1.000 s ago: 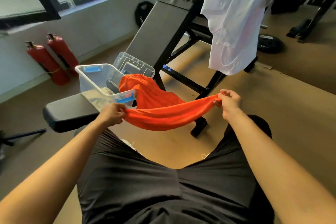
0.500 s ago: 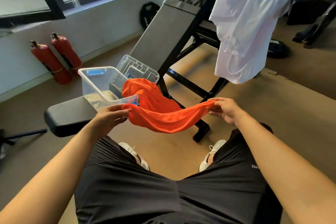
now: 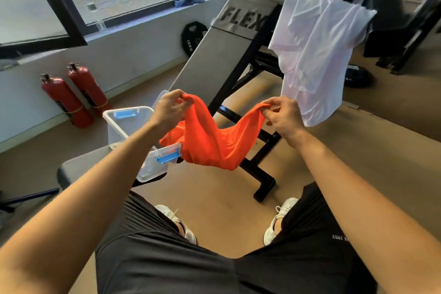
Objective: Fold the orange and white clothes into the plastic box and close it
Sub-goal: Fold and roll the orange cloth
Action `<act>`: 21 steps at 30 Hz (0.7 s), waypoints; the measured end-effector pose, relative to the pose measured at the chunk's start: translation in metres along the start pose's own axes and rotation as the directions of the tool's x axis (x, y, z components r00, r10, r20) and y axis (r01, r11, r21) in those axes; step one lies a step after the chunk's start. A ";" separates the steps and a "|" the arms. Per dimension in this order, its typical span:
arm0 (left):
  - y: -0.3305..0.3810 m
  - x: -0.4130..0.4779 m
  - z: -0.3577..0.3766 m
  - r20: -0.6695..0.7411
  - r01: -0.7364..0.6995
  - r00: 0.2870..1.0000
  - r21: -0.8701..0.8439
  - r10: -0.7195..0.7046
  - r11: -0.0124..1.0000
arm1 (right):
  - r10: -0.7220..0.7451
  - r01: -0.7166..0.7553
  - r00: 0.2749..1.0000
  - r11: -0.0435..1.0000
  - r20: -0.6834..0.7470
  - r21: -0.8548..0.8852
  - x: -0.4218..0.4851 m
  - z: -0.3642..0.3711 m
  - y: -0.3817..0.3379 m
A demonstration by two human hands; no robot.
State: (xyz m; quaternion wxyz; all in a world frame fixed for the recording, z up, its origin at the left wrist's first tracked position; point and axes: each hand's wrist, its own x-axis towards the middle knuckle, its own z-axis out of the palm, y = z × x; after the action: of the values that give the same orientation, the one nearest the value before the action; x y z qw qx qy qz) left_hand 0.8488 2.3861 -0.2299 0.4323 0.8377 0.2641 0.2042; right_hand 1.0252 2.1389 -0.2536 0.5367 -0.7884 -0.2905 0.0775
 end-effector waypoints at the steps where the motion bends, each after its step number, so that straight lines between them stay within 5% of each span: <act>1: 0.017 0.007 -0.003 0.018 0.013 1.000 -0.070 -0.012 0.997 | 0.030 -0.030 1.000 0.996 -0.002 0.090 0.007 -0.004 -0.013; 7: 0.105 0.047 -0.028 0.009 0.018 1.000 -0.389 -0.015 0.921 | 0.154 -0.145 0.987 0.804 0.033 0.576 0.056 -0.025 -0.096; 11: 0.153 0.053 -0.036 0.053 -0.010 0.998 -0.519 0.044 0.855 | 0.085 -0.069 0.996 0.689 0.014 0.721 0.073 -0.033 -0.139; 16: 0.207 0.053 -0.053 0.012 -0.108 0.987 -0.684 0.159 0.722 | -0.078 0.261 0.952 0.708 -0.295 0.656 0.069 -0.059 -0.187; 21: 0.243 0.054 -0.055 -0.039 -0.169 0.968 -0.830 0.247 0.532 | -0.318 0.562 0.751 0.768 -0.579 0.307 0.045 -0.094 -0.212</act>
State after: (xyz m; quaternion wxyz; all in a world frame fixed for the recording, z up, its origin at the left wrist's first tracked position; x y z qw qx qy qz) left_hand 0.9244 2.3354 0.0089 0.7573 0.5696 0.0175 0.3190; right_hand 1.0237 2.1422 -0.0172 0.7666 -0.5346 -0.2987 -0.1930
